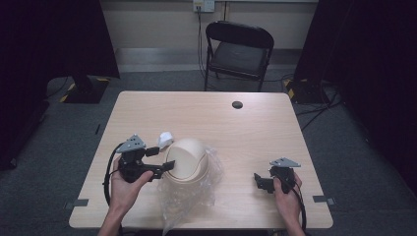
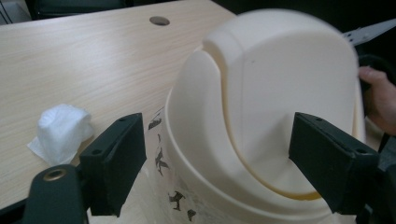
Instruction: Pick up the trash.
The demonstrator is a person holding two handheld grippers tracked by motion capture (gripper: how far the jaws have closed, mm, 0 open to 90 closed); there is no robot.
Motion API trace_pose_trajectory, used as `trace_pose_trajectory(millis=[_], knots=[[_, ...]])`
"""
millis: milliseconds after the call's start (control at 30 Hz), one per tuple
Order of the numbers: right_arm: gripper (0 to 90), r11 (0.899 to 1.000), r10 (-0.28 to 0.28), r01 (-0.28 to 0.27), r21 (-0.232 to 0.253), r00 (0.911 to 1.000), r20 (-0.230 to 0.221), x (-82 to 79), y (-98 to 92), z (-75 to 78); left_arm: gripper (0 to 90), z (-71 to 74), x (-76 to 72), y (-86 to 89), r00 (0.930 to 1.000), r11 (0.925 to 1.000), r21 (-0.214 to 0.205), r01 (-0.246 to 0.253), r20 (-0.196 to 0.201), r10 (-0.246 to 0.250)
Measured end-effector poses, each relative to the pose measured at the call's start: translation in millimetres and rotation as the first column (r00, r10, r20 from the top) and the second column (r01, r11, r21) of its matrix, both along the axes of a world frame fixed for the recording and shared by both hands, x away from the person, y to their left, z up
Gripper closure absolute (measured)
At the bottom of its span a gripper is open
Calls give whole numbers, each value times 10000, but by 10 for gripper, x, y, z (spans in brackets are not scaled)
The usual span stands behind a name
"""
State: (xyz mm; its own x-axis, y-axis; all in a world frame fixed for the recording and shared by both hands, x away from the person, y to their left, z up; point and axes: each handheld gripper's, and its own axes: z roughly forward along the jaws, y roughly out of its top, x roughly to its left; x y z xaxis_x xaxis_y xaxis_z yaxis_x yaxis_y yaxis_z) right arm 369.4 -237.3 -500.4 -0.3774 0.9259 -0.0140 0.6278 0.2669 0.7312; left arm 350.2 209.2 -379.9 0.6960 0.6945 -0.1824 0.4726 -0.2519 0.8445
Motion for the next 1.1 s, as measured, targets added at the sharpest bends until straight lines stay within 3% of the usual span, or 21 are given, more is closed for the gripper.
trace_pose_trajectory(millis=[367, 433, 600, 900, 1033, 1067, 1100], knots=[[111, 10000, 7, -7, -3, 10000, 5, 0, 0, 0, 160, -112, 84, -174, 9996, 9965, 829, 92, -274, -69], [111, 10000, -1, 1, 0, 10000, 1, 0, 0, 0, 160, -128, 125, -202, 9993, 9934, 1146, 41, -378, 3], [111, 10000, 0, 0, 1, 10000, -1, 0, 0, 0, 163, -147, 186, -249, 9987, 9900, 1410, 51, -512, 21], [111, 10000, -2, 2, 5, 10000, -4, 0, 0, 0, 183, -195, 257, -261, 9957, 9891, 1450, -257, -848, 383], [111, 10000, -3, 3, 5, 10000, -5, 0, 0, 0, 191, -191, 235, -228, 9960, 9931, 1148, -239, -823, 335], [110, 10000, -1, 1, 3, 10000, -3, 0, 0, 0, 187, -180, 207, -189, 9962, 9967, 806, -87, -861, 157], [111, 10000, -3, 3, 6, 10000, -4, 0, 0, 0, 186, -165, 187, -168, 9967, 9973, 730, -92, -803, 151]])
